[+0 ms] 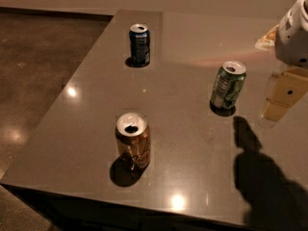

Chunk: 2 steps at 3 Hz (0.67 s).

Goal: Move green can near orange can

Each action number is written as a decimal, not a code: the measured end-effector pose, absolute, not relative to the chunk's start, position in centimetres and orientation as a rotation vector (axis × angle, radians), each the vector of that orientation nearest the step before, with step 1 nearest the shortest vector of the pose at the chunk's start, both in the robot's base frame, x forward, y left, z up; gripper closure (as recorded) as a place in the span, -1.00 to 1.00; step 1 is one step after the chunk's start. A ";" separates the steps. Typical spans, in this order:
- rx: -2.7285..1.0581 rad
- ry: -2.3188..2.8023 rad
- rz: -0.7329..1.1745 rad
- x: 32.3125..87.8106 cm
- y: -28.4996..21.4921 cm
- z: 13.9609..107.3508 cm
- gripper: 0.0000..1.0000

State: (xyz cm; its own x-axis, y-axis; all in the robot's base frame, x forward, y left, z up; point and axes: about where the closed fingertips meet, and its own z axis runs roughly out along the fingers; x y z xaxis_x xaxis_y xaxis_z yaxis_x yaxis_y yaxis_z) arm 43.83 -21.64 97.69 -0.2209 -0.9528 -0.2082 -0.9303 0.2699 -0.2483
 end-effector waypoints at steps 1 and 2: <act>-1.723 2.229 -0.100 43.8 -21.6 97.7 -1.00; -1.690 2.205 -0.050 45.2 -21.5 97.2 -1.00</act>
Offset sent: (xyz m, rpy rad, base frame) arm 0.0351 0.0009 -0.0158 0.1361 -0.0075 -0.0013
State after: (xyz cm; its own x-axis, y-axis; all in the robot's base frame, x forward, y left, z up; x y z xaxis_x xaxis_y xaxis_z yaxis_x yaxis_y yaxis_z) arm 45.21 -21.53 97.24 -0.2188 -0.9403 -0.2607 -0.9275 0.2834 -0.2436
